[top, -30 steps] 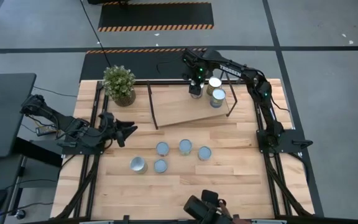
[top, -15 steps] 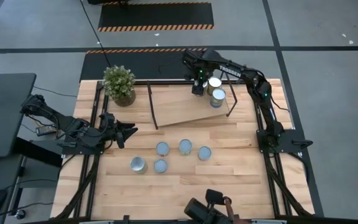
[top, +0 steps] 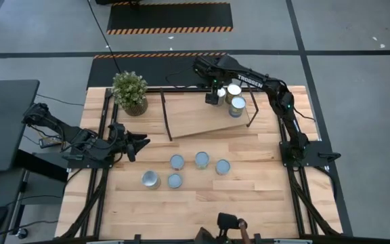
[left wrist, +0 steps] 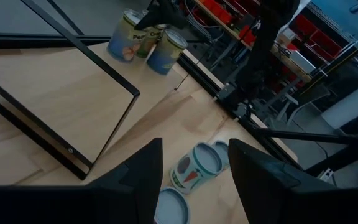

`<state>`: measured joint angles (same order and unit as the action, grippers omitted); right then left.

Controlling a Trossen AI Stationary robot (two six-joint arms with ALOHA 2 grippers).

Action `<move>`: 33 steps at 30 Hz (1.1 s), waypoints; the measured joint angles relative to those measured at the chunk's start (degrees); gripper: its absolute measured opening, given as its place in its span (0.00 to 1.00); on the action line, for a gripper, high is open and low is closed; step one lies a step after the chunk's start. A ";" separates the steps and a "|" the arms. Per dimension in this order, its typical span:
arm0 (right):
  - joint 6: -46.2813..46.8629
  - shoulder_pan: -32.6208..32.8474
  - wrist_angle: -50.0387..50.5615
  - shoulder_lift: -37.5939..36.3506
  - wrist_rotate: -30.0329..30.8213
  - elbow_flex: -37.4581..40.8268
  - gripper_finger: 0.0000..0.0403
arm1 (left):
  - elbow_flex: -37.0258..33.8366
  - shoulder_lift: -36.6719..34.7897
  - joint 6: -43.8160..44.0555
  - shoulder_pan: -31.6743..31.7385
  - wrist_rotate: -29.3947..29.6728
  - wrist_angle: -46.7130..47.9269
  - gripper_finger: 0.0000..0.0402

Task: Pick and place cans onto a shelf
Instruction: Put the canned carrots can on the shelf

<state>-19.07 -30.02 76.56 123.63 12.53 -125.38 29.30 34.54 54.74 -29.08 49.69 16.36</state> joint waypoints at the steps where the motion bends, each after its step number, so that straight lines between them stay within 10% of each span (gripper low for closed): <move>1: 0.23 0.60 0.13 0.00 -0.18 -0.93 0.94 | 0.00 0.00 0.00 0.00 0.00 0.02 0.47; 9: 7.52 9.63 -0.57 -0.20 -8.12 -4.13 0.94 | 0.00 -0.22 -4.41 0.00 -5.68 0.11 0.47; 21: 23.97 29.68 -2.39 -0.17 -5.37 -4.13 0.94 | 0.04 -0.05 3.36 -1.19 -42.08 11.99 0.47; 33: 40.49 44.90 -6.06 -0.15 1.97 -4.11 0.94 | -0.47 2.37 13.94 -4.50 -33.42 33.38 0.47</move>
<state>21.42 14.88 70.50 123.48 14.50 -129.49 28.83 36.91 68.68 -33.59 16.27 49.74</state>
